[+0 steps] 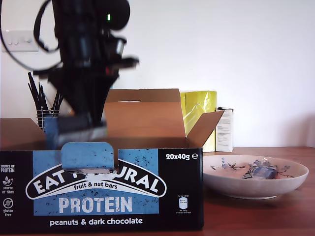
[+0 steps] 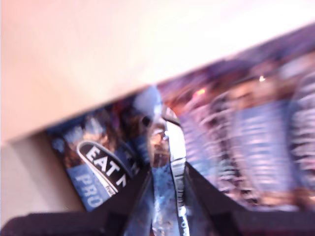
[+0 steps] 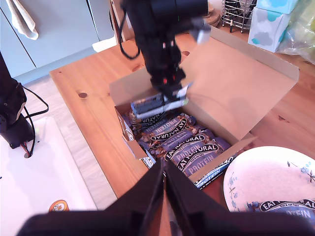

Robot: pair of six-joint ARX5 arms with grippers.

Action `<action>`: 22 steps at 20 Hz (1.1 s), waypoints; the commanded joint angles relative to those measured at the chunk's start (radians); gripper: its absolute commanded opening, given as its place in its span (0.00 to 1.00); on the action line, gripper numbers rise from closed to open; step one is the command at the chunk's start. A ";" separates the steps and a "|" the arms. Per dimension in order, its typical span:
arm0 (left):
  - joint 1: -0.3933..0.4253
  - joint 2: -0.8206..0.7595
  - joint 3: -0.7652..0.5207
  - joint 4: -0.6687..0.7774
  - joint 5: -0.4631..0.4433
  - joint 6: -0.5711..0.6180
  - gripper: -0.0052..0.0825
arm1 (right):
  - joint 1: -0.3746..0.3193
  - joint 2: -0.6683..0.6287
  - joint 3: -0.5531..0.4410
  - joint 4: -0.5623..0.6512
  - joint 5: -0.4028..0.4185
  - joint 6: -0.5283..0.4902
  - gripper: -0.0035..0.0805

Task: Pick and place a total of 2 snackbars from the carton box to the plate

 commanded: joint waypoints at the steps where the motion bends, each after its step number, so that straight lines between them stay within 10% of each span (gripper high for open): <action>1: -0.019 -0.027 0.061 -0.025 0.005 0.005 0.08 | 0.003 -0.013 -0.016 0.004 0.011 -0.009 0.03; 13: -0.260 -0.008 0.226 0.414 0.027 0.048 0.08 | 0.002 -0.198 -0.016 -0.194 0.341 -0.002 0.03; 22: -0.323 0.196 0.226 0.769 -0.003 0.150 0.06 | 0.002 -0.268 -0.016 -0.176 0.397 0.003 0.03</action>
